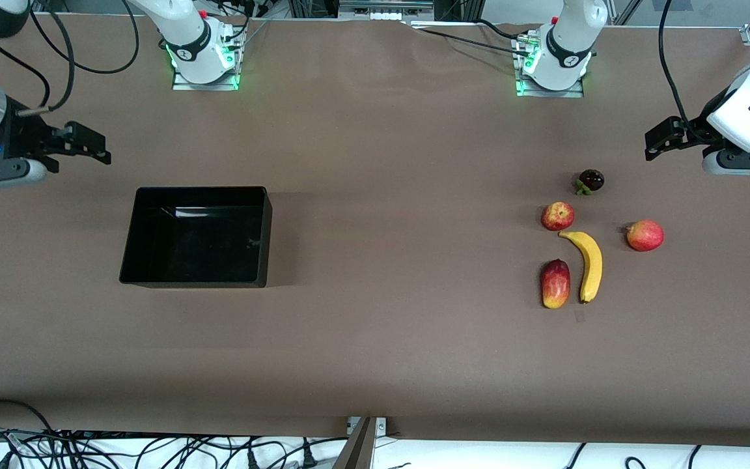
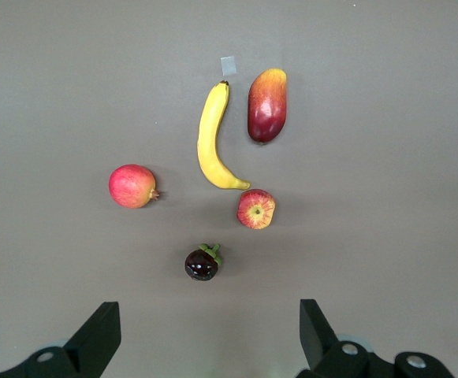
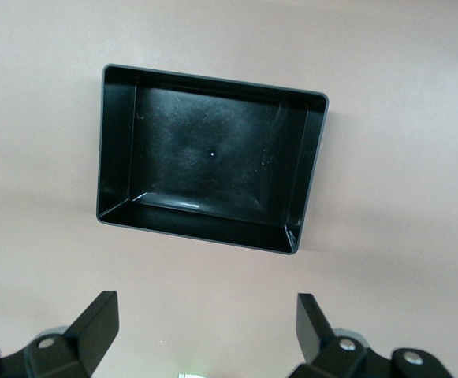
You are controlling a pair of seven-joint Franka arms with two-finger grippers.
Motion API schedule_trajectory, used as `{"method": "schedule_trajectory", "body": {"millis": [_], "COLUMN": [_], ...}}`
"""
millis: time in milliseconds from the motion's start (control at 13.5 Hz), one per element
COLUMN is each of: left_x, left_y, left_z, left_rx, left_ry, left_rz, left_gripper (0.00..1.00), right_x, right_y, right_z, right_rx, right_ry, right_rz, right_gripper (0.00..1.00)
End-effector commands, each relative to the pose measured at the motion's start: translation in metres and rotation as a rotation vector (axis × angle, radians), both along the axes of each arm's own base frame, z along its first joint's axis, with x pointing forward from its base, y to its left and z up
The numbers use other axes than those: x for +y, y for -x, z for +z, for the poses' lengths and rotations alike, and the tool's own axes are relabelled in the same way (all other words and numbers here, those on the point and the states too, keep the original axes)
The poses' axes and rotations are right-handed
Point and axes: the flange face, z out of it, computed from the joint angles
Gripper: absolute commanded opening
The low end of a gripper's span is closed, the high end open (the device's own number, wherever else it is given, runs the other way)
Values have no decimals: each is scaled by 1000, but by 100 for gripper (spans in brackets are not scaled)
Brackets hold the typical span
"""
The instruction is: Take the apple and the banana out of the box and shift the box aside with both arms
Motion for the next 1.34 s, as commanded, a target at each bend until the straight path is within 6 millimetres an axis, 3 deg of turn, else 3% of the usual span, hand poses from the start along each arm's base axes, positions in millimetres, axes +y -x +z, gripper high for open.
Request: {"method": "schedule_trajectory", "body": {"millis": [0, 74, 743, 891, 1262], "left_x": [-5, -4, -9, -9, -8], "left_y": [1, 1, 2, 2, 2], "left_z": [8, 7, 8, 8, 7], "left_rx": [1, 4, 2, 2, 2], "left_ry": [22, 22, 21, 21, 20], "left_rz": [3, 5, -4, -4, -4], "left_gripper": [100, 100, 100, 100, 100], "right_x": [9, 16, 15, 17, 19], "right_y": [-5, -5, -9, -11, -10], "right_z": [12, 11, 13, 30, 32], "right_rx": [-17, -15, -36, -68, -67], "right_ry": [39, 62, 64, 57, 61], "right_rz": [5, -12, -20, -24, -21], "right_gripper": [100, 100, 100, 100, 100]}}
